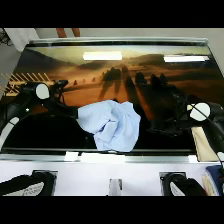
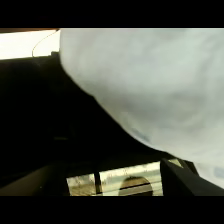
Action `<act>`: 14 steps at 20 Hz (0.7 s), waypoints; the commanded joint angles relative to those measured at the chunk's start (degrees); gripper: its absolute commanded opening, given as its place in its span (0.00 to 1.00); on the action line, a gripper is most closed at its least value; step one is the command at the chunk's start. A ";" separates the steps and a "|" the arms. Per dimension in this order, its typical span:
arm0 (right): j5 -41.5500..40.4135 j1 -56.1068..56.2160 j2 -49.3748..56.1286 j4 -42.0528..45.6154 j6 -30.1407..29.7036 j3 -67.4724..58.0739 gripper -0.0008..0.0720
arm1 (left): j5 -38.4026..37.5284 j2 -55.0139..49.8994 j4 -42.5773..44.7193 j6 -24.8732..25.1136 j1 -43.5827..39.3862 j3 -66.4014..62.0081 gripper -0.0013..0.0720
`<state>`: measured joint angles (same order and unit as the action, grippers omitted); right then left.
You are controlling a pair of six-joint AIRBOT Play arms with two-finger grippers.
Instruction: Fold the shirts.
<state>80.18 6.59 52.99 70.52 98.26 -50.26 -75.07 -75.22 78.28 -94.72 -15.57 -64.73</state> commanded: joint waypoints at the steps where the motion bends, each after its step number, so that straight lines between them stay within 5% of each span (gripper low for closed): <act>1: -0.28 0.04 2.60 -3.85 -2.78 0.26 0.87 | 8.31 -0.33 -9.86 1.60 4.04 10.97 1.00; 9: 0.09 0.11 12.24 -7.85 -3.58 1.22 0.89 | 25.99 -5.75 -22.18 1.66 -1.53 14.80 0.97; 12: -0.96 0.15 12.72 -10.05 -3.76 7.06 0.89 | 29.73 -5.70 -23.45 1.73 -1.57 14.78 0.23; 14: -2.36 0.15 12.72 -17.49 -6.01 12.79 0.89 | 30.10 -5.55 -23.47 4.02 -1.53 14.75 0.07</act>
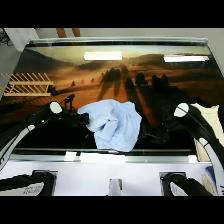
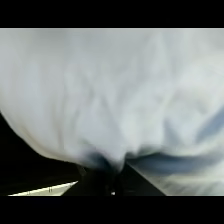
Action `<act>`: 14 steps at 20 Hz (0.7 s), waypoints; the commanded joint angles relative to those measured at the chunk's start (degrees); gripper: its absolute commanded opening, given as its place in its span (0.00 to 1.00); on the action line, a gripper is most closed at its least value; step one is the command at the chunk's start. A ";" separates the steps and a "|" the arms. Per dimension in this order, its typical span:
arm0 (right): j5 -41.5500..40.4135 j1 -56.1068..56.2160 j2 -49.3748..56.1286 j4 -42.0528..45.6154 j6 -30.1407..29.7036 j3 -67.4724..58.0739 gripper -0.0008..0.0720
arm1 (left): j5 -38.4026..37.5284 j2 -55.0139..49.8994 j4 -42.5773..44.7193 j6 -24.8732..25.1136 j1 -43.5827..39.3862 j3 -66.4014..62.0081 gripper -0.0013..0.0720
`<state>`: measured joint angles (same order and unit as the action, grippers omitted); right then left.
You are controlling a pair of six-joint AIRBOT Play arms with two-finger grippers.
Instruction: Fold the shirts.
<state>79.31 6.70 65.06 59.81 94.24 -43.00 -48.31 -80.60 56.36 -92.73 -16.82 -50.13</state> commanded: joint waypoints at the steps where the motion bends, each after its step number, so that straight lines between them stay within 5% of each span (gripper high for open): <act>1: -3.37 0.04 0.66 -8.39 -3.19 7.76 0.90 | 3.32 0.11 -1.53 4.15 -0.28 0.15 0.06; 9: -17.22 0.44 0.68 -13.40 -3.19 14.78 0.89 | 3.34 5.73 -0.87 5.31 -0.35 0.15 0.06; 14: -29.88 12.74 3.54 -13.64 2.34 14.78 0.88 | 3.28 8.55 -0.90 5.29 -0.68 0.15 0.06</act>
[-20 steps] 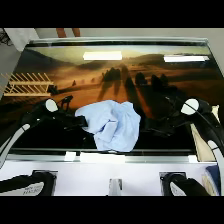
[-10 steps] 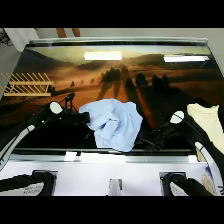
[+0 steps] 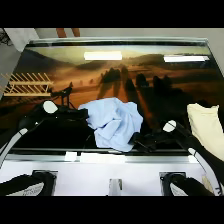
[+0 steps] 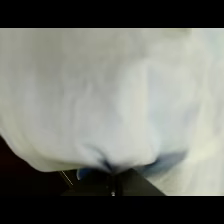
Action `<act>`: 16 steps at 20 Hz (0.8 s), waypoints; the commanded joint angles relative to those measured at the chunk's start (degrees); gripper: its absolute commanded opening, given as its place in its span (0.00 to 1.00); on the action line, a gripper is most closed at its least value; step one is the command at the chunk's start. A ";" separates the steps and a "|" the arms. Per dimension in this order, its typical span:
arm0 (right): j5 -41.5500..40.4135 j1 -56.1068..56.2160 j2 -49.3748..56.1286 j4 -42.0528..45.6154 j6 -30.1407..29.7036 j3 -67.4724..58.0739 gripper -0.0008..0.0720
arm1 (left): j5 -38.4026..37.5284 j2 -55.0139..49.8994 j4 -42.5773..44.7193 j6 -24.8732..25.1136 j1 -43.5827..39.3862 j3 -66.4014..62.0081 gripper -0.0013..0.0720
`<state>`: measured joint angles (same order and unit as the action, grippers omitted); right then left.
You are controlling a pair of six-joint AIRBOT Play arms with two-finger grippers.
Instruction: Fold the shirts.
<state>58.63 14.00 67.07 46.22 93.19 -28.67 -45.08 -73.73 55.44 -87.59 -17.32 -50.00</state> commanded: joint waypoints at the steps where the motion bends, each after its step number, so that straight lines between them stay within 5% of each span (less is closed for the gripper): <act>1: -11.26 6.99 1.88 -0.74 3.96 0.39 0.82 | 0.02 2.45 0.02 0.15 -0.22 0.02 0.06; 2: -12.76 7.80 1.86 -1.33 3.91 0.37 0.68 | -0.07 3.21 0.02 0.17 -0.20 0.02 0.06; 4: -11.78 7.23 1.64 -0.87 3.93 -0.79 0.05 | -0.17 5.05 0.07 0.87 0.02 -0.09 0.06; 8: -1.68 1.33 -5.66 12.52 0.72 -11.63 0.05 | -5.55 10.73 0.22 7.76 3.98 -8.33 0.06; 11: 3.87 -6.03 -17.11 25.14 -3.82 -28.02 0.05 | -6.29 17.64 0.20 8.50 9.14 -21.31 0.06; 16: -4.83 -12.79 -32.68 31.26 -3.65 -52.37 0.05 | -0.31 28.96 0.52 8.52 14.49 -43.78 0.06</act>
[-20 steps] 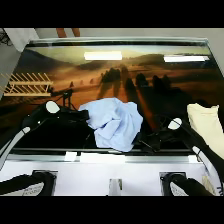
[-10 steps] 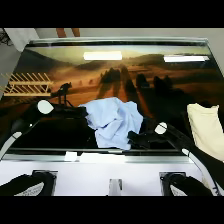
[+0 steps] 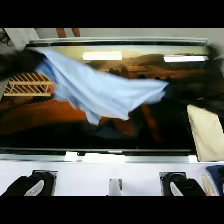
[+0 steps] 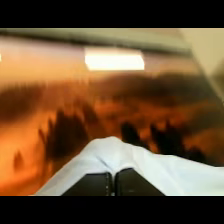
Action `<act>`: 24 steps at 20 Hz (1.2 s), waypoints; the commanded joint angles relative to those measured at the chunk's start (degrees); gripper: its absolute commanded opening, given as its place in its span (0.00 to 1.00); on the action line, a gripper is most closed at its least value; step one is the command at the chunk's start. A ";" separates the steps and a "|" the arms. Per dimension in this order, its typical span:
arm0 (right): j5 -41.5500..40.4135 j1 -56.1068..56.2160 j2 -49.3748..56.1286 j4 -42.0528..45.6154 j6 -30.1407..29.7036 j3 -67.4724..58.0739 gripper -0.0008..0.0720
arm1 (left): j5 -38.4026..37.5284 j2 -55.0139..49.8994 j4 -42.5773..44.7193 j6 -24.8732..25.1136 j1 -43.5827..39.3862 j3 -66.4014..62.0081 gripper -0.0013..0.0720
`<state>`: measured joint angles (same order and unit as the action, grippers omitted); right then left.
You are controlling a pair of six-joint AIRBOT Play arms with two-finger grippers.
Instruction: Fold the shirts.
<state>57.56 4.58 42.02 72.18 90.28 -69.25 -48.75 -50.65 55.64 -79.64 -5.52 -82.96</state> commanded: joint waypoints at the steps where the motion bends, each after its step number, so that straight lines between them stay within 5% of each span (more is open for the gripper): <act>1: -5.42 -3.37 -9.73 5.92 -0.28 -14.38 0.05 | 4.26 7.80 1.05 0.55 2.75 -12.04 0.06; 5: -4.59 -3.37 -13.79 11.34 3.02 -17.16 0.05 | 1.07 13.53 7.52 -0.22 2.75 -12.31 0.06; 9: 16.48 -3.37 -11.74 13.44 3.13 -16.61 0.05 | -8.96 14.25 17.68 -4.61 2.75 -11.41 0.06; 13: 34.60 -3.37 -7.58 5.25 3.10 -3.78 0.05 | -11.63 13.68 16.72 -4.66 2.73 2.60 0.06; 16: 27.15 -3.37 -7.54 2.45 4.42 15.10 0.05 | 0.55 11.17 9.35 -5.27 2.71 21.07 0.07; 19: 19.50 -3.37 -7.43 1.62 11.98 28.41 0.05 | 14.32 4.50 -2.01 -7.93 1.73 34.91 0.07; 22: 19.93 -3.37 -7.43 0.96 13.79 33.09 0.05 | 13.35 -5.57 -7.15 -8.76 -0.85 39.80 0.07; 23: 20.85 -3.34 -7.43 0.98 13.70 33.27 0.05 | 9.35 -9.03 -9.14 -8.68 -1.60 39.76 0.16; 24: 21.70 -3.37 -7.43 0.98 13.68 33.27 0.05 | 5.11 -11.47 -10.03 -8.55 -2.03 39.67 0.42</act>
<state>78.52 1.17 34.54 74.24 102.17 -39.70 -39.24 -54.61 52.10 -87.72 -5.89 -46.94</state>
